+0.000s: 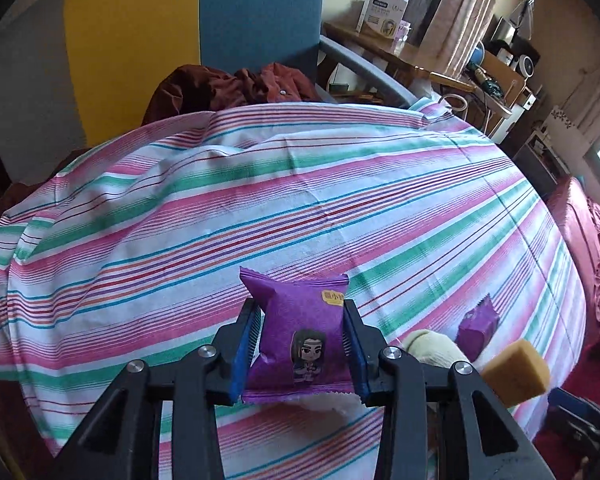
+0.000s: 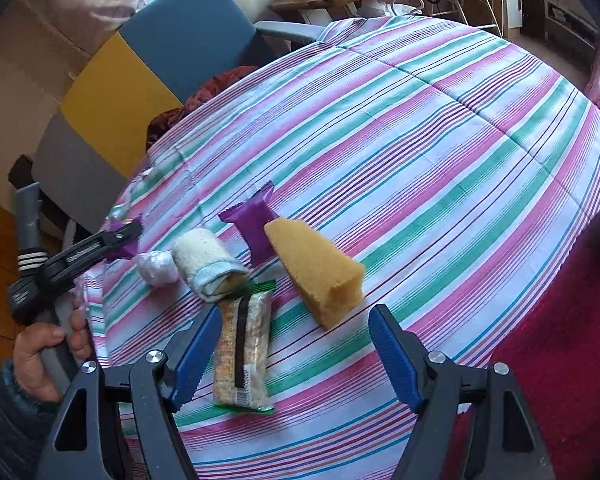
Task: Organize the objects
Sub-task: 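Lift the purple pack with the left tool while the right tool grasps another yellow sponge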
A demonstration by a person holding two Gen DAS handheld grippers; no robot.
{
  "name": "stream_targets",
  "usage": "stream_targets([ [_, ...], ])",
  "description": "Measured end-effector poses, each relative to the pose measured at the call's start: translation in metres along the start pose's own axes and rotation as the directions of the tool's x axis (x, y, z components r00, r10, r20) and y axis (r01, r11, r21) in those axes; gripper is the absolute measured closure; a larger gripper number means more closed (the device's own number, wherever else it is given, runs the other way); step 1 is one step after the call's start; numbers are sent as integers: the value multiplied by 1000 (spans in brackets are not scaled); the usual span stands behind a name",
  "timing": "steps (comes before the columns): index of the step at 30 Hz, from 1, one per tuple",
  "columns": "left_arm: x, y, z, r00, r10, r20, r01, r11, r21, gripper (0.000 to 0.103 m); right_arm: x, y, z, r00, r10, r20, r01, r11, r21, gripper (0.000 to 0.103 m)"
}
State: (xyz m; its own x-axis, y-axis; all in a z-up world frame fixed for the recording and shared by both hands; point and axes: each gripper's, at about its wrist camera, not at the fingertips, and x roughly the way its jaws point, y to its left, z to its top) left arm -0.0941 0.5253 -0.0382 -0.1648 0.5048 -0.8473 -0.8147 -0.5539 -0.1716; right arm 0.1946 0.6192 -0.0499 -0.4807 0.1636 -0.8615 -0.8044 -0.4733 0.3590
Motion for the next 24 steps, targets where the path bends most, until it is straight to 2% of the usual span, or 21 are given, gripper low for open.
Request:
stream_targets([
  [4,-34,1,-15,998,-40,42,40,999,2,62,13,0,11,999,-35,-28,35,999,-9,26],
  [8,-58,4,-36,996,-72,56,72,997,-7,62,23,-1,15,997,-16,-73,16,1000,3,26],
  [10,-69,7,-49,995,-81,59,82,997,-14,62,28,-1,15,995,-24,-93,25,1000,0,38],
  [12,-79,11,-64,994,-87,67,88,996,-25,62,30,-3,16,995,-32,-95,33,999,12,57],
  [14,-91,13,-81,993,-81,85,83,996,-27,62,30,-4,16,995,-38,-94,40,999,20,64],
  [24,-141,43,-158,991,-69,112,82,990,-112,62,26,-8,19,999,-30,-45,33,997,66,69],
])
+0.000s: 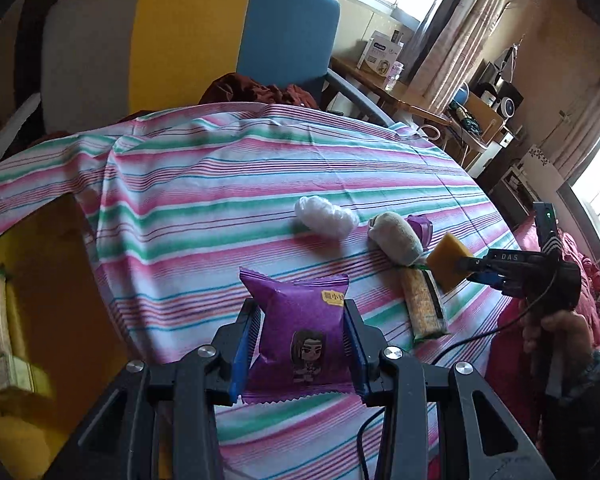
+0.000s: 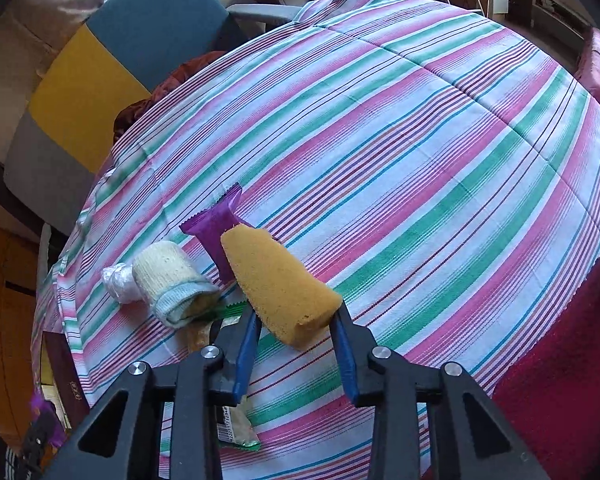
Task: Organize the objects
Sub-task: 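Lift the purple pack with the left tool while the right tool grasps another yellow sponge, then carry the purple pack into the tray with the left tool and release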
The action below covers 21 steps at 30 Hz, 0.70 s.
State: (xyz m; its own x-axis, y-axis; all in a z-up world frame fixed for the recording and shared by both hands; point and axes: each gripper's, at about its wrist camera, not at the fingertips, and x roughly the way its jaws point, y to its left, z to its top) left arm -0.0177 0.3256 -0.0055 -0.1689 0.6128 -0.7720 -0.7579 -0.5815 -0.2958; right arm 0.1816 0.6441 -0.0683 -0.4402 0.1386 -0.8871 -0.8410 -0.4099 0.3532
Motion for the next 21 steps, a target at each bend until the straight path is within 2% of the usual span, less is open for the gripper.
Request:
stream_targets([
  [5,-27,34,-29,999,33,15,-31,997,-68,62,-4,3,1,998,29,60,-29,1000,-3,69],
  [11,-64,89,-43,994,91,57,-79,979,-189,62,-24,4,-2,986,73,151,-76,997,9,69],
  [16,-85,154,-32,990,128,59,-99,931,-351,62,-28,1,-1,980,94,176,-97,995,10,69],
  [21,-80,199,-6,979,204,27,-174,891,-419,62,-31,3,-3,977,107,184,-110,994,6,69],
])
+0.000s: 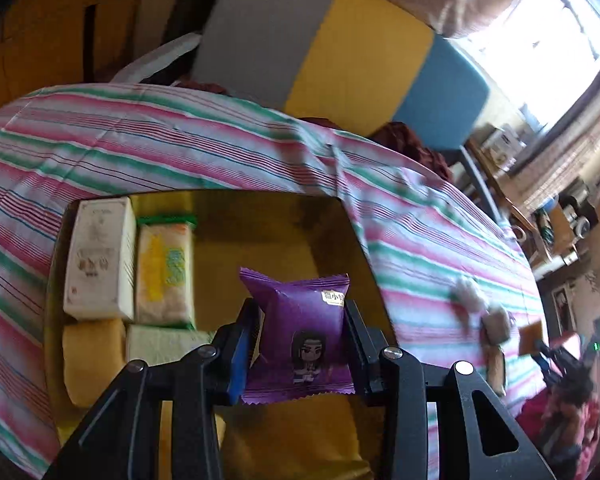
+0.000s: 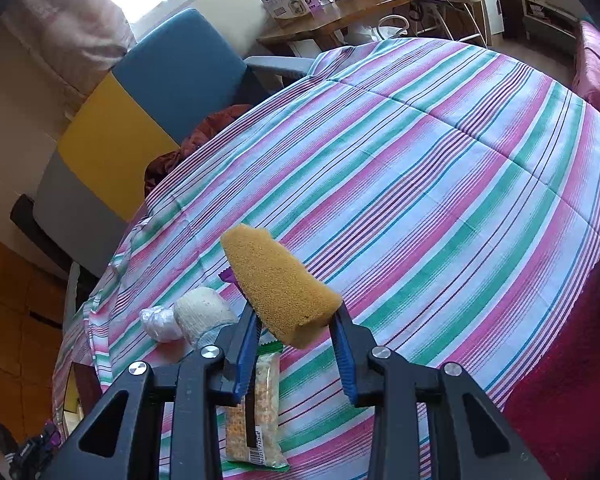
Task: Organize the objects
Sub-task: 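Carry the purple pack into the tray with the left tool and release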
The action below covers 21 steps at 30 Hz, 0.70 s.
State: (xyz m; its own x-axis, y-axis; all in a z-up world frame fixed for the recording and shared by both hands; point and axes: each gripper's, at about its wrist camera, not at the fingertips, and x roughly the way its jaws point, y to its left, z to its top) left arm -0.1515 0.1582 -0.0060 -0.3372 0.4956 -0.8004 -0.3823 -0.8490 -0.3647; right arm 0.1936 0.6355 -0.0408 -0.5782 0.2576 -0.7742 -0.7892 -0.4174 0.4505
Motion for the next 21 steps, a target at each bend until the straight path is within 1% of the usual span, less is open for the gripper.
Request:
stream_targets([
  [3,23,9,20,999,32,-33,-34,998,-44,62,0,0,0,1000,12,8,-12,1000,2,69],
  [8,63,14,41,991,106,-81,-111,992,-58,62,1,1,0,1000,28,11,-28,1000,0,69],
  [11,83,21,49,986,128,-109,-137,987,-83,62,1,1,0,999,35,11,-35,999,-2,69],
  [14,97,25,52,984,119,-136,-134,985,-107,62,1,1,0,999,38,10,-38,999,-3,69],
  [21,117,28,55,974,162,-156,-180,978,-107,62,2,2,0,999,41,9,-41,999,-5,69],
])
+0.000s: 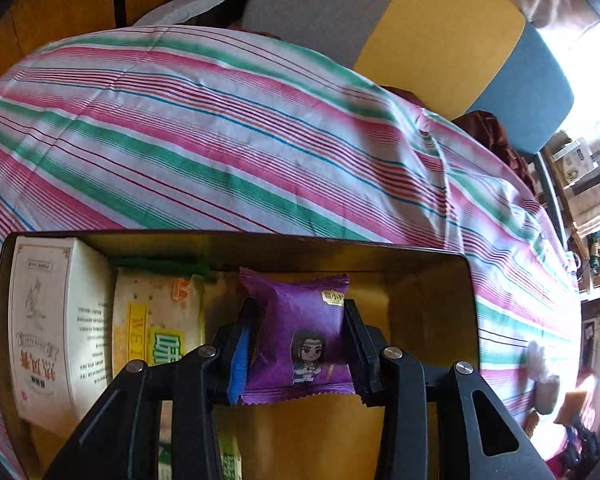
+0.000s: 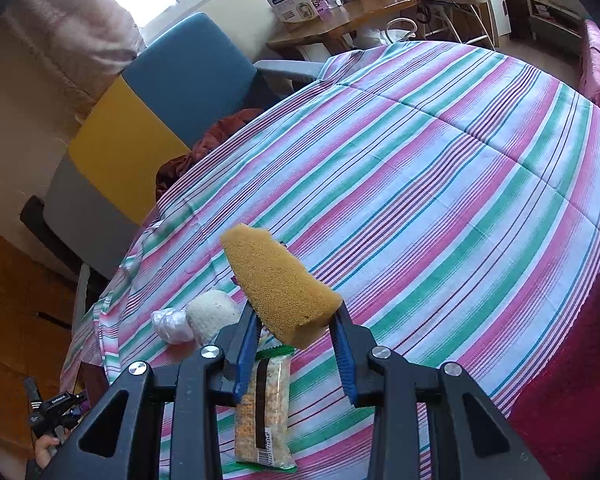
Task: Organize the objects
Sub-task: 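Carry the purple pack into the tray with the left tool and release, then carry the yellow sponge into the tray with the right tool and release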
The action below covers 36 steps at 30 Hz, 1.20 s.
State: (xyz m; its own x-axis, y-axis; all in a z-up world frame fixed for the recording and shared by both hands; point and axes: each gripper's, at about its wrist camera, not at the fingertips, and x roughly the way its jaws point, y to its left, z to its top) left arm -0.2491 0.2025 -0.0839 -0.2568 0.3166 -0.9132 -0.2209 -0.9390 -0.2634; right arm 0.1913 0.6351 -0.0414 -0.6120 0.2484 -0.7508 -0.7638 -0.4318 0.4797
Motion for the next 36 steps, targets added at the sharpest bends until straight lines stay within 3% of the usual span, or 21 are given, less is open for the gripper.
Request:
stream_targets([
  [9,7,-3,2,1000,19,4,-19,1000,7,61,1,0,0,1000,-2,-2,2,1000,-1,69],
  [14,-5,-7,1,999,7,44,-8,1000,18,59,2,1,0,1000,-10,-6,10,1000,-2,69],
  [19,-40,-10,-2,992,-23,127,14,998,65,58,1,1,0,1000,-13,-2,13,1000,-2,69],
  [25,-108,8,-39,968,-87,234,59,990,124,52,-7,6,0,1000,6,24,-6,1000,-28,69],
  [31,-152,25,-101,944,-122,308,67,981,185,41,-25,66,-23,998,63,21,-58,977,-204,69],
  [36,-165,47,-139,934,-104,341,49,985,168,41,-36,158,-58,980,190,-51,-196,909,-368,69],
])
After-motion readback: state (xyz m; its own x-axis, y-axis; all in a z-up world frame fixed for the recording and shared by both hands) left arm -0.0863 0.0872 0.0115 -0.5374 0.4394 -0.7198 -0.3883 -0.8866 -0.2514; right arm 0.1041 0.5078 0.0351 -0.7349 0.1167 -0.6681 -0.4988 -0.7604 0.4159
